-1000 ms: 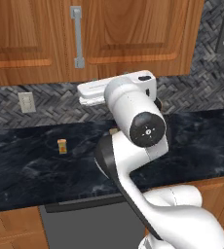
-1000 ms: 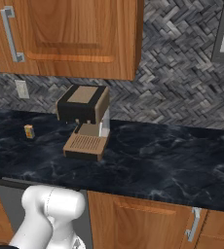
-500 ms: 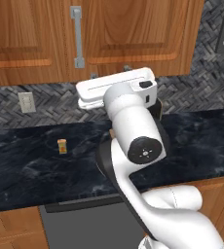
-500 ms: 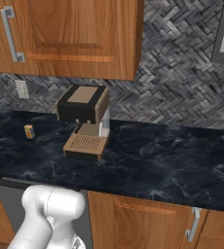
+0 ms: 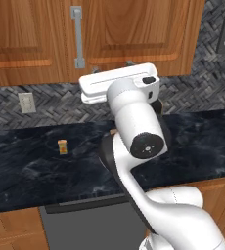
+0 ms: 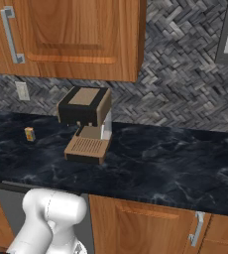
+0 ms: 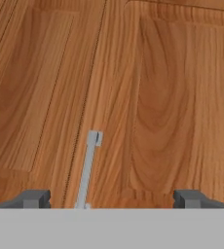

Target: Pick the bar soap and dish brush from the cabinet and place them on the counter.

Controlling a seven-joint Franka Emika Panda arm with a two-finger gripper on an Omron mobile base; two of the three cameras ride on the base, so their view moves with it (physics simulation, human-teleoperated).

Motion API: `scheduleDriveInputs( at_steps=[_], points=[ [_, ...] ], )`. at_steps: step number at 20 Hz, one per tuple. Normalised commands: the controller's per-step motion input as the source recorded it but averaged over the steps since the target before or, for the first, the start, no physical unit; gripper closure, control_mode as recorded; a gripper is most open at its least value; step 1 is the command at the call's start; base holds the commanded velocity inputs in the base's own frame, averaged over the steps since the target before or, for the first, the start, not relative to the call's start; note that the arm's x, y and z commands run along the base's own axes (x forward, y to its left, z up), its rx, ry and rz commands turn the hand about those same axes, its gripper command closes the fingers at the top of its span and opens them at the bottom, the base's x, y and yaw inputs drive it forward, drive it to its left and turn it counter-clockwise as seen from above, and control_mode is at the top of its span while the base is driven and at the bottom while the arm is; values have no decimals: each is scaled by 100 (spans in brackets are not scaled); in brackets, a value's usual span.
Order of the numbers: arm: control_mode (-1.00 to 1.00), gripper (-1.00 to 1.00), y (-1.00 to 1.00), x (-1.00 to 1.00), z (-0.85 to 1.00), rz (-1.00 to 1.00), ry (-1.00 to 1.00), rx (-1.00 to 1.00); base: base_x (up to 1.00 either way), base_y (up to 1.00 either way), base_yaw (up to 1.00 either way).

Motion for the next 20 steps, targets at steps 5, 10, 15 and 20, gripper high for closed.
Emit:
scheduleDriveInputs(
  at_steps=[5, 10, 15, 20],
  points=[
    [-100, -100, -5, 3, 0, 0, 5, 7, 0, 0, 0],
    [-100, -100, 0, 0, 0, 2, 1, 5, 0, 0, 0],
    [-100, -100, 0, 0, 0, 3, 0, 0, 0, 0, 0],
    [-100, -100, 0, 1, -1, 6, 0, 0, 0, 0, 0]
  ],
)
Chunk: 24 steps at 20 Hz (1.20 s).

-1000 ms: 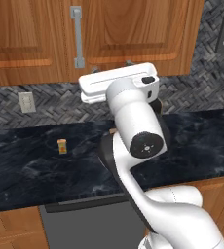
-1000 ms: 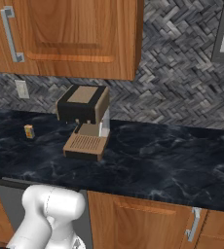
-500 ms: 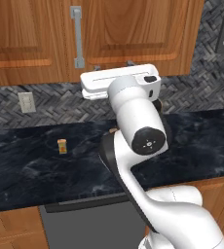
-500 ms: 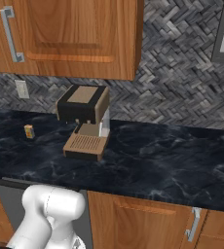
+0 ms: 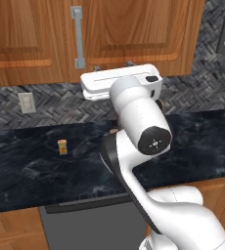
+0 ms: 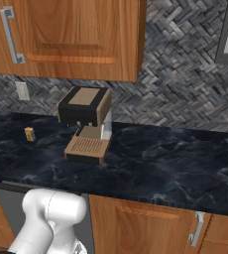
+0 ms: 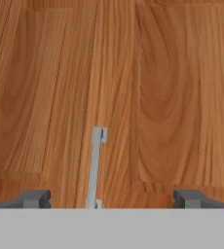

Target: Pick the bar soap and dish brush from the cabinet and place them on the counter.

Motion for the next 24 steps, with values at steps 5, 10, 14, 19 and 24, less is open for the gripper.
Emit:
scheduleDriveInputs(
  at_steps=[5, 10, 14, 19, 24],
  points=[
    [-100, -100, 0, 7, 0, 2, 0, 0, 0, 0, 0],
    [-100, -100, 0, 15, 0, 0, 1, 0, 0, 0, 0],
    [-100, -100, 0, 23, 0, 0, 1, 0, 0, 0, 0],
    [-100, -100, 0, 23, -2, 0, 1, 0, 0, 0, 0],
    [-100, -100, 0, 25, -2, 0, 2, 0, 0, 0, 0]
  ],
)
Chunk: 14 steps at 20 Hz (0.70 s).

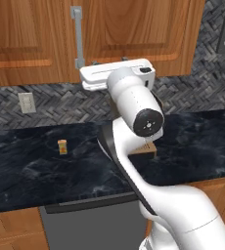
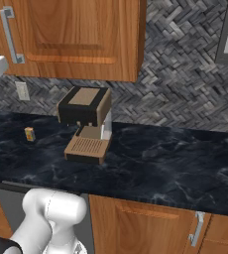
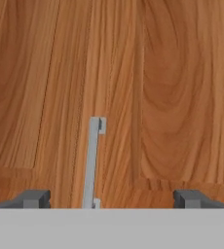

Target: Pick the bar soap and dish brush from the cabinet and place them on the counter.

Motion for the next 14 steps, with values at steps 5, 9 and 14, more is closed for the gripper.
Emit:
scheduleDriveInputs(
  at_steps=[5, 9, 14],
  points=[
    [-100, -100, 0, 26, -3, 0, 3, 0, 0, 0, 0],
    [-100, -100, 0, 22, -3, 0, 1, 0, 0, 0, 0],
    [-100, -100, 3, 17, -3, 0, 0, 0, 0, 0, 0]
  ],
)
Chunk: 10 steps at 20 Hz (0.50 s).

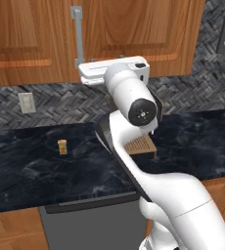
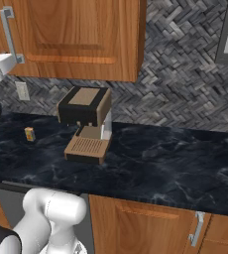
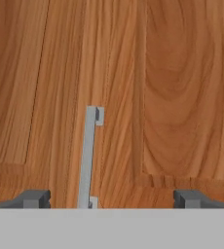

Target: Pick the bar soap and dish brush from the cabinet and place them on the counter.

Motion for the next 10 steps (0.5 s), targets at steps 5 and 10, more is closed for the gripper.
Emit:
scheduleDriveInputs(
  at_steps=[5, 10],
  points=[
    [-100, -100, 17, 12, -5, 0, 0, 0, 0, 0, 0],
    [-100, -100, 7, 8, -1, 0, 0, 0, 0, 0, 0]
  ],
)
